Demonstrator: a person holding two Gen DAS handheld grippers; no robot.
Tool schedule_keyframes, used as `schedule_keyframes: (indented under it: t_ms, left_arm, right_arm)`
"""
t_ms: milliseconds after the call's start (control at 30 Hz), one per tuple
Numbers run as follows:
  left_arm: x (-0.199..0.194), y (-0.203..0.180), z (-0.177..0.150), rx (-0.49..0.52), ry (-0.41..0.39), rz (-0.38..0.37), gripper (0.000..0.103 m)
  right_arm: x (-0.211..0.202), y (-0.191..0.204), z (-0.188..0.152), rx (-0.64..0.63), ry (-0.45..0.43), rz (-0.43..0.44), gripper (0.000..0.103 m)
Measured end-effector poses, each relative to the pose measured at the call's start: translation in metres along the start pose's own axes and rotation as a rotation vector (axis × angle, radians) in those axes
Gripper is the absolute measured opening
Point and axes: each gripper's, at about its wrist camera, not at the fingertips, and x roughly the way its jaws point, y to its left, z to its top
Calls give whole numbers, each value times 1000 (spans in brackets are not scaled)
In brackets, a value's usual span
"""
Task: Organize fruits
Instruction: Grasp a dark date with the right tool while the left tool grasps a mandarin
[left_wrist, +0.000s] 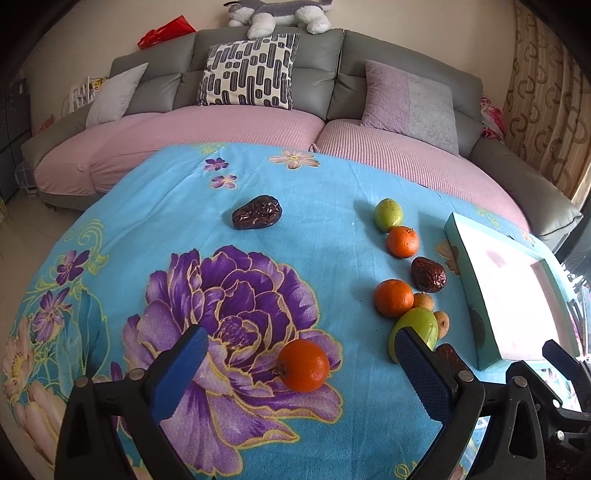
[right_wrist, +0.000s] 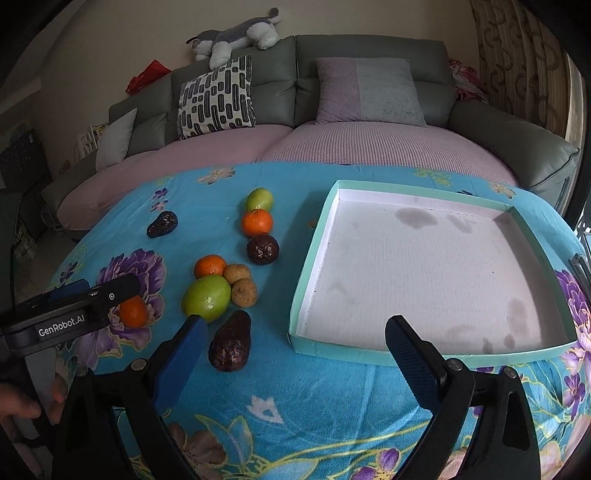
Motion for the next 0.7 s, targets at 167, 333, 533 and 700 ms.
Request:
schedule_keyframes:
  t_ms: [167, 333, 533, 700]
  left_arm:
    - [6, -2, -3, -8, 45, -27, 88]
    - [12, 3, -7, -35, 83, -32, 75]
    - [15, 5, -10, -49, 106, -39, 72]
    - [24, 11, -15, -89, 156, -47, 52]
  right_arm:
    - [7, 13, -2, -28, 24, 64, 70]
    - [13, 32, -6, -95, 54, 130, 65]
    - [29, 42, -14, -114, 118, 138, 48]
    - [37, 41, -18, -109, 150, 122, 39]
